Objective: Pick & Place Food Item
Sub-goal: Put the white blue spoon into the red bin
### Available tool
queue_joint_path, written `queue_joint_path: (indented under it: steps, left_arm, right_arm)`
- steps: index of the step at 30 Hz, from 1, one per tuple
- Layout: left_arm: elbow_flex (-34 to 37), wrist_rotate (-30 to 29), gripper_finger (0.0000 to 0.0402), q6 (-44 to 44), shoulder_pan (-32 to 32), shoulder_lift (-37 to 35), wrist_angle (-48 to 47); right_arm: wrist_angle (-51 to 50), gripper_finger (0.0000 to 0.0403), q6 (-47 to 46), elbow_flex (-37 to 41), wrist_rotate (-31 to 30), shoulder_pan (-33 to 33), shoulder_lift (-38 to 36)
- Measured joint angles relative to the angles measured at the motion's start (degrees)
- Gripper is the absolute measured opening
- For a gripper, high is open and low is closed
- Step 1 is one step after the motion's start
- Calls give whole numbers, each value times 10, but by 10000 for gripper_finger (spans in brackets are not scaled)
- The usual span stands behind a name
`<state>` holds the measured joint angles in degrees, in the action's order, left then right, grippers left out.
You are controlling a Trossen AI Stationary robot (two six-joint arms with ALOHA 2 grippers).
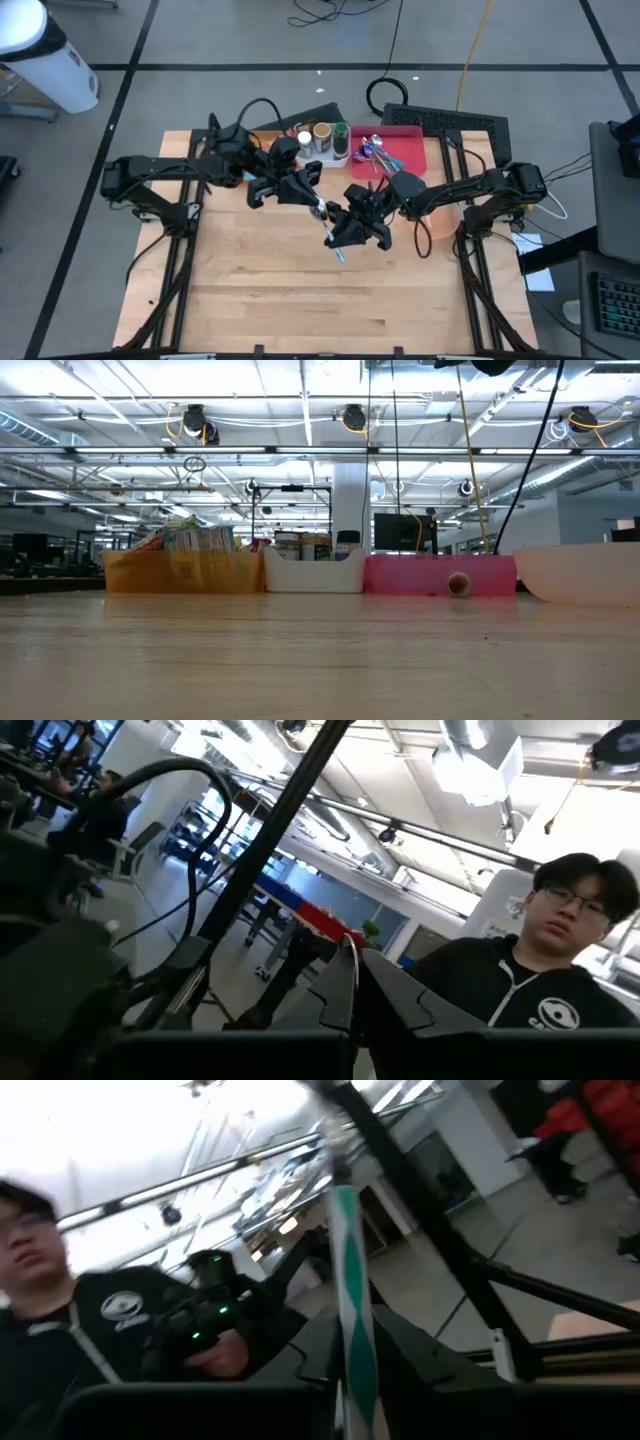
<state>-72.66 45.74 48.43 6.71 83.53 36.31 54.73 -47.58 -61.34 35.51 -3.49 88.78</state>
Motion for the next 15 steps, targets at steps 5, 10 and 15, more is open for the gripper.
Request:
queue_joint_path:
  steps: [5,10,15]
  left_arm:
    - [0,11,16,32,0,21,42]
    - [0,5,7,44,3,24,47]
    - [0,-14,50,62,5,26,45]
  right_arm:
    - [1,26,12,0,6,-1,-1]
    - [1,26,9,0,11,-1,-1]
    - [-2,26,3,0,5,0,-1]
